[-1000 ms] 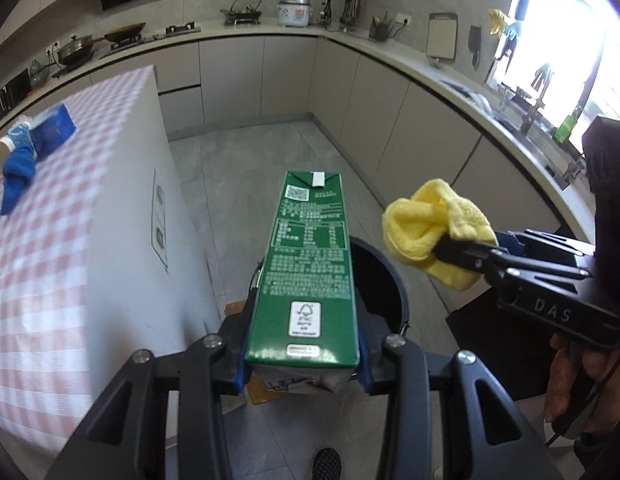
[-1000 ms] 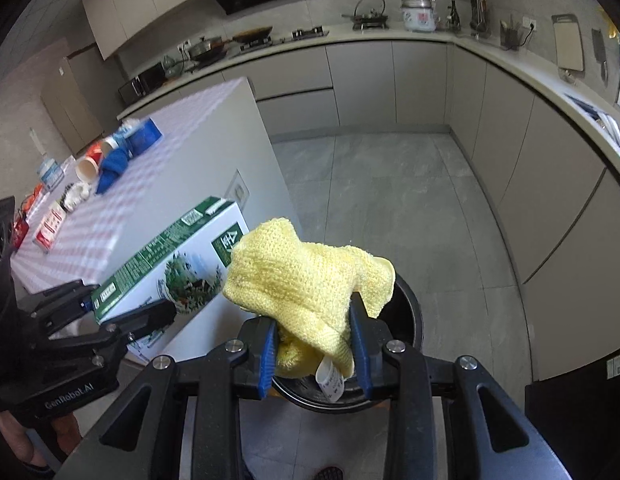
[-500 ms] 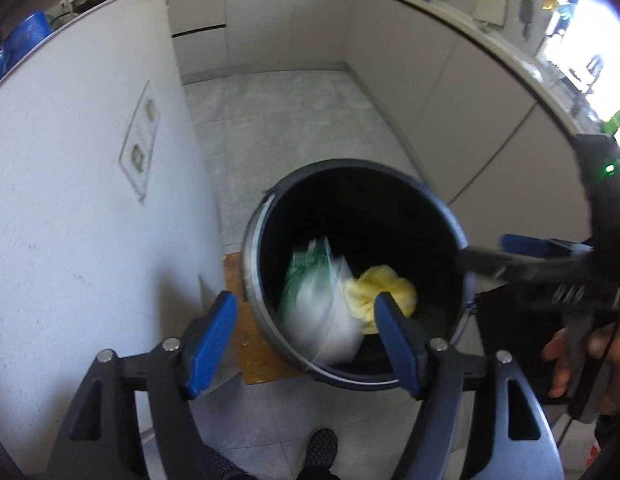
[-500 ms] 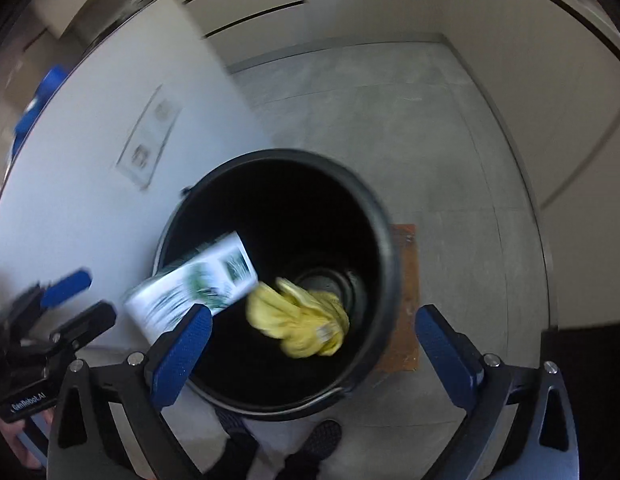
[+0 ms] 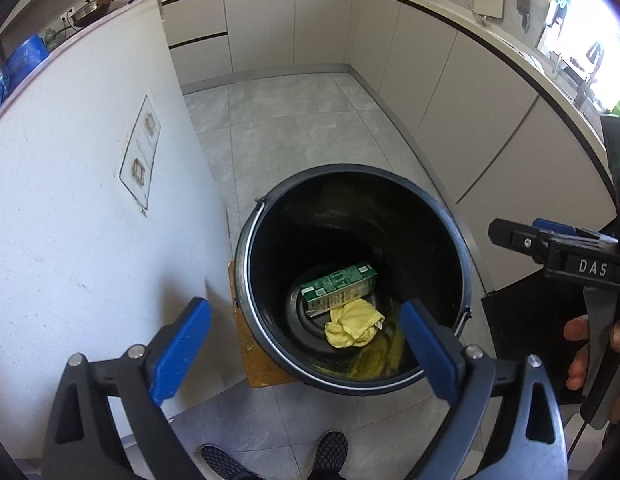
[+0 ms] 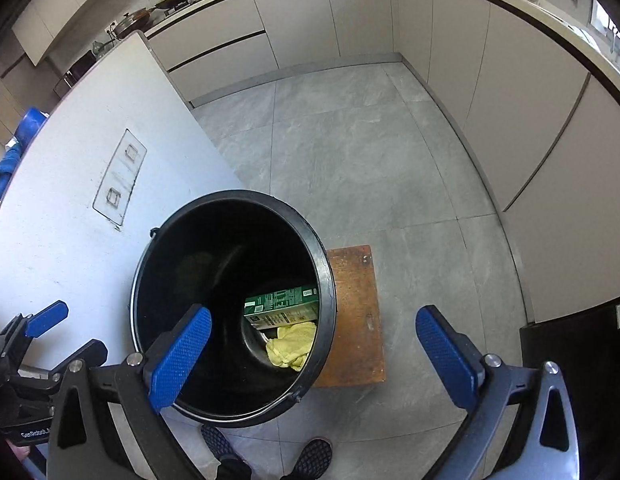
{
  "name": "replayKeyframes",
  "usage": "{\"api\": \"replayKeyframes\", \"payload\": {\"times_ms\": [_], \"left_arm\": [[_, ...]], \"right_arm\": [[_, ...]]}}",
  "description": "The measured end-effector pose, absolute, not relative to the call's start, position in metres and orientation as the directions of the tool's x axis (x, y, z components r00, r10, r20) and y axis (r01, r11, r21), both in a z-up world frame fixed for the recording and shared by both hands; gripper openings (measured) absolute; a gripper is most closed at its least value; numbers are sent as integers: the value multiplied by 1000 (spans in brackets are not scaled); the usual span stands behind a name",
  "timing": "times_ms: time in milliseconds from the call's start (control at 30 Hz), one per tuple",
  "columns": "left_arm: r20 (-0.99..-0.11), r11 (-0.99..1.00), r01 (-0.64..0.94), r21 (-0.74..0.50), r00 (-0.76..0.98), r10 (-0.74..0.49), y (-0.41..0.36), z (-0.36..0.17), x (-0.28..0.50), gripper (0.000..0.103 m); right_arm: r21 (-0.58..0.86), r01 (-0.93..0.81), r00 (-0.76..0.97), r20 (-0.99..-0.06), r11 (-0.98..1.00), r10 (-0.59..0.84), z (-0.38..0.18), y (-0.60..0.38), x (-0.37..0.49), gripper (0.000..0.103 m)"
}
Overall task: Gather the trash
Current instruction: 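Open both tools to drop the cloth and carton into the bin, then move both tools back over the table toward the remaining items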
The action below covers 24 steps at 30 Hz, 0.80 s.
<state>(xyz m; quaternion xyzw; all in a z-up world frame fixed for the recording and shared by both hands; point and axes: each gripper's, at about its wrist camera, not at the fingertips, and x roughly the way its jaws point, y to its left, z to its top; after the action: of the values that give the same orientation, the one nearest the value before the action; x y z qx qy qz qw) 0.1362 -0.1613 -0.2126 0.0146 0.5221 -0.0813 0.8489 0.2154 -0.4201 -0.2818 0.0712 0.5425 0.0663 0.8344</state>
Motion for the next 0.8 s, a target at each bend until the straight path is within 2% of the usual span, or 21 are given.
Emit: {"api": "replayKeyframes", "payload": {"times_ms": [400, 800], "left_arm": [[-883, 986, 160, -46, 455, -115, -163, -201, 150, 97], [-842, 989, 145, -15, 532, -90, -149, -151, 139, 97]], "right_arm": [[187, -22, 452, -875, 982, 177, -249, -412, 202, 103], [165, 9, 529, -837, 986, 135, -195, -400, 189, 103]]}}
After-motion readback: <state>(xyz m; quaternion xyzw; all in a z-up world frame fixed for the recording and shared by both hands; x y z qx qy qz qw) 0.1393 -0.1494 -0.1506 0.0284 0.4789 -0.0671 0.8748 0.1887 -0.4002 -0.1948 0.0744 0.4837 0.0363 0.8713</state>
